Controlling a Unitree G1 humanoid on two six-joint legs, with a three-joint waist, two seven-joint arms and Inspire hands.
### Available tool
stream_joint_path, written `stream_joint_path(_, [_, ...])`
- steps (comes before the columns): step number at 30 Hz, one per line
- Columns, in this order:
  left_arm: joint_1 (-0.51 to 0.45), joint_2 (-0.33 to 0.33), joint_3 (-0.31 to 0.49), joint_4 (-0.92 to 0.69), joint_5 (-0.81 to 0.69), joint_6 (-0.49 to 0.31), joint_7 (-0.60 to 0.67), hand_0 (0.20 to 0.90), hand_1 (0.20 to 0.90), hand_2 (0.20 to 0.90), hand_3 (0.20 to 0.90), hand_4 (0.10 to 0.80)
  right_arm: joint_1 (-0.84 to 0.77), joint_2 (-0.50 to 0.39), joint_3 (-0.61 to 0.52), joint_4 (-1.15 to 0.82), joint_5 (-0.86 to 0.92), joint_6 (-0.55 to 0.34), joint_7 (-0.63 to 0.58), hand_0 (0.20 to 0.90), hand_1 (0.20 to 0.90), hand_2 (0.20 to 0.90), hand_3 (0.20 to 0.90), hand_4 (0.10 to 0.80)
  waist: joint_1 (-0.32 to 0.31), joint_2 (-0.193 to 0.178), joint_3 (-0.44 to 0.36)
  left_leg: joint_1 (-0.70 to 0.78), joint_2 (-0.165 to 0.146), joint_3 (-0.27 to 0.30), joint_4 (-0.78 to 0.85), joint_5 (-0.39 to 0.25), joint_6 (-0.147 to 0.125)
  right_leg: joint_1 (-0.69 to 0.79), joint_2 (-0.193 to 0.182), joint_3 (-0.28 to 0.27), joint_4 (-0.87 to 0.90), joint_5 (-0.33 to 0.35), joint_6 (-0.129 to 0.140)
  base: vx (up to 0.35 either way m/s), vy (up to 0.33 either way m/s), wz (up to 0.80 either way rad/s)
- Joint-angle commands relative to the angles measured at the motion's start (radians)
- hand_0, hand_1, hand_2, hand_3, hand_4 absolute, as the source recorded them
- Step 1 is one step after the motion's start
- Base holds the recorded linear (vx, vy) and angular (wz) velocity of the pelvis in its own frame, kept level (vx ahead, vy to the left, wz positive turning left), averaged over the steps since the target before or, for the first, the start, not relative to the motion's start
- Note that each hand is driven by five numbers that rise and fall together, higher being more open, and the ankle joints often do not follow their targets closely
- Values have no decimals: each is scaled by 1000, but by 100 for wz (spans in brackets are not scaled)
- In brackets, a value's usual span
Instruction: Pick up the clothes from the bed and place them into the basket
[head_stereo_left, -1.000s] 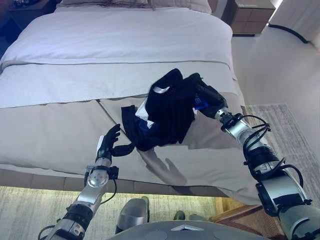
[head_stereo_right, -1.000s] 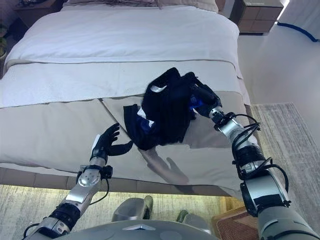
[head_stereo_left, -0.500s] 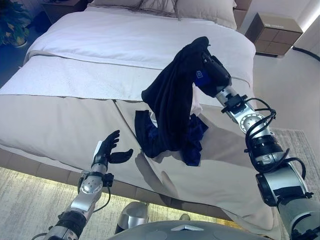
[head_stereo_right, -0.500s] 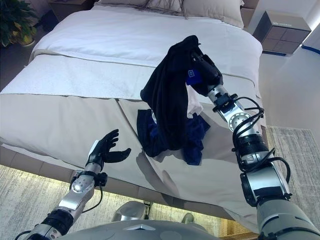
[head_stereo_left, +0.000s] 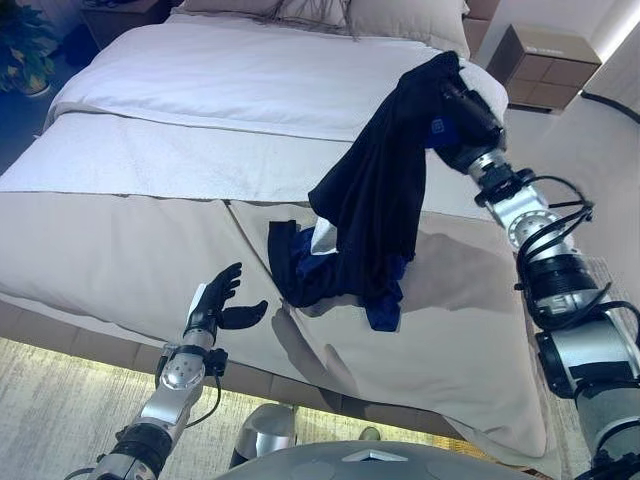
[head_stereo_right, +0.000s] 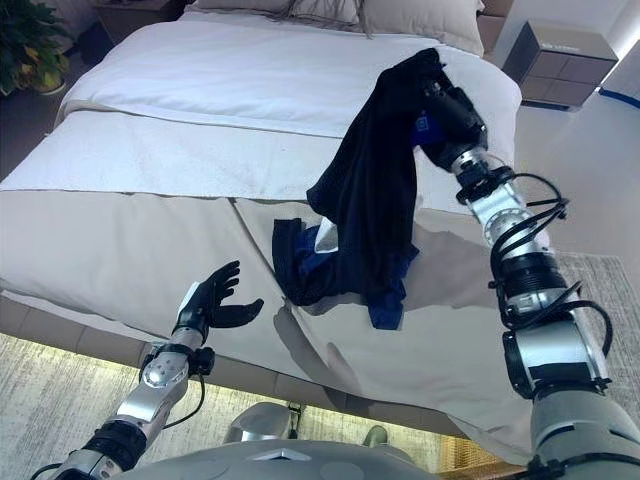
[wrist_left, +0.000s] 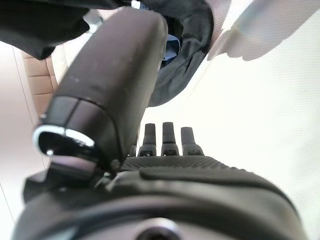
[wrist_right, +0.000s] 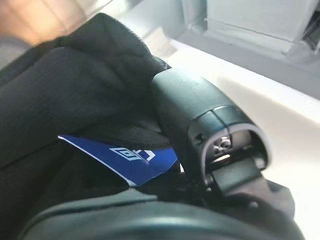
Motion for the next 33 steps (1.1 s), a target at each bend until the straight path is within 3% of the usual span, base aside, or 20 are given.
stream_joint_path(1, [-19, 30, 9, 42, 33, -126, 4, 900, 900, 900, 900, 800, -302, -104, -15, -2, 10, -193, 3, 300, 300, 300, 200, 100, -22, -28, -169, 56, 23, 35, 44, -173, -36, -26, 16, 3, 66, -37, -28, 41, 2, -7])
stream_joint_path(7, [-30, 23, 7, 66, 37, -146, 14, 900, 900, 900, 900, 800, -368, -175, 20, -76, -41, -249, -124, 300, 300, 300, 200, 100, -67, -42, -179, 67, 26, 71, 46, -183, -33, -33, 20, 36, 65, -32, -23, 37, 8, -16])
stream_joint_path(14, [-65, 14, -2, 84, 49, -134, 18, 900, 900, 900, 900, 800, -377, -227, 10, -143, -44, -238, -193, 300, 300, 300, 200, 100, -116, -47, -189, 78, 30, 107, 41, -193, -31, -41, 28, 80, 49, -20, -16, 8, 13, -26])
stream_joint_path(24, [-122, -14, -17, 90, 59, -101, 12, 900, 900, 900, 900, 800, -328, -240, -7, -202, -72, -134, -203, 300, 300, 300, 200, 100, -163, -49, -191, 87, 33, 136, 35, -200, -30, -54, 29, 123, 39, -2, -5, -12, 23, -20])
stream_joint_path(33, [-121, -21, -18, 102, 67, -92, 18, 900, 900, 900, 900, 800, -334, -236, 50, -138, -72, -55, -100, 300, 300, 300, 200, 100, -152, -59, -189, 89, 32, 129, 27, -195, -32, -52, 27, 114, 28, 7, -4, -2, 4, -2])
